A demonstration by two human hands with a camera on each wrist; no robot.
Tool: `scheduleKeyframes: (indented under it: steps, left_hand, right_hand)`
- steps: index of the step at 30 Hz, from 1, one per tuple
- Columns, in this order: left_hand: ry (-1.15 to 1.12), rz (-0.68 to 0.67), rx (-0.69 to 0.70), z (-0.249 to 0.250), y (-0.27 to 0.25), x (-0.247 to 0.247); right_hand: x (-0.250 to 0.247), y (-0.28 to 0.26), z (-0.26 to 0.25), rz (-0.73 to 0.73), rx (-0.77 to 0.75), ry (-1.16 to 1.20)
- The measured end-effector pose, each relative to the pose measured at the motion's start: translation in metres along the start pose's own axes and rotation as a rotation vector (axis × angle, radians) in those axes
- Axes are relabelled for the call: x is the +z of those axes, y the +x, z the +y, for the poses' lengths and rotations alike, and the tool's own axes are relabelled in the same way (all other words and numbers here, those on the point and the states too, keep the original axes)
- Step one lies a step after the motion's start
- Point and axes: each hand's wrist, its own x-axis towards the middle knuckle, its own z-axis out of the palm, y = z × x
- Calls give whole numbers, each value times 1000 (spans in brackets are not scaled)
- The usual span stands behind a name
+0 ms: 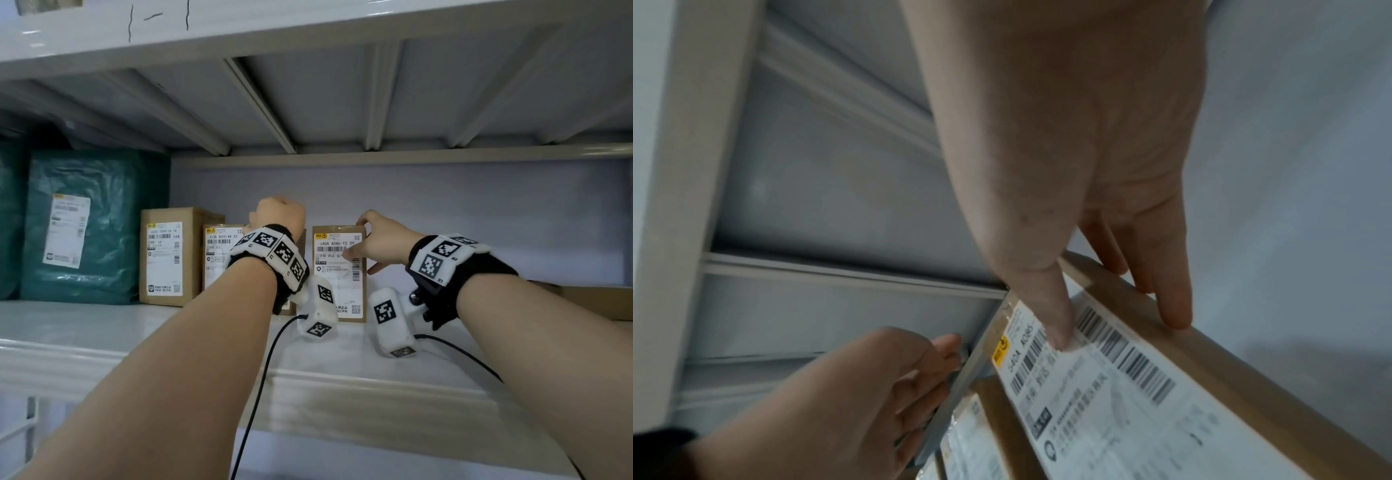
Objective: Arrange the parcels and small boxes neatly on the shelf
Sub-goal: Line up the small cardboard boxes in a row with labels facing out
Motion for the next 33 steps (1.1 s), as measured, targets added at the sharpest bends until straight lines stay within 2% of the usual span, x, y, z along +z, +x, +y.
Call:
scheduleKeyframes:
  steps: [8,17,26,33]
  left_hand:
    - [-35,-133,31,-3,-3,-15]
    - [-66,-194,63,-11,2,-26]
    - [-89,-124,91,-15,9,-24]
    - [-133,-115,133,11,-3,-10]
  right_hand:
    - [16,5,-15,18,5,-29]
    - [27,12,-21,34,18,-70]
    - [27,10,-20,49,33,-131]
    - [10,-8,-14,114,70,-192]
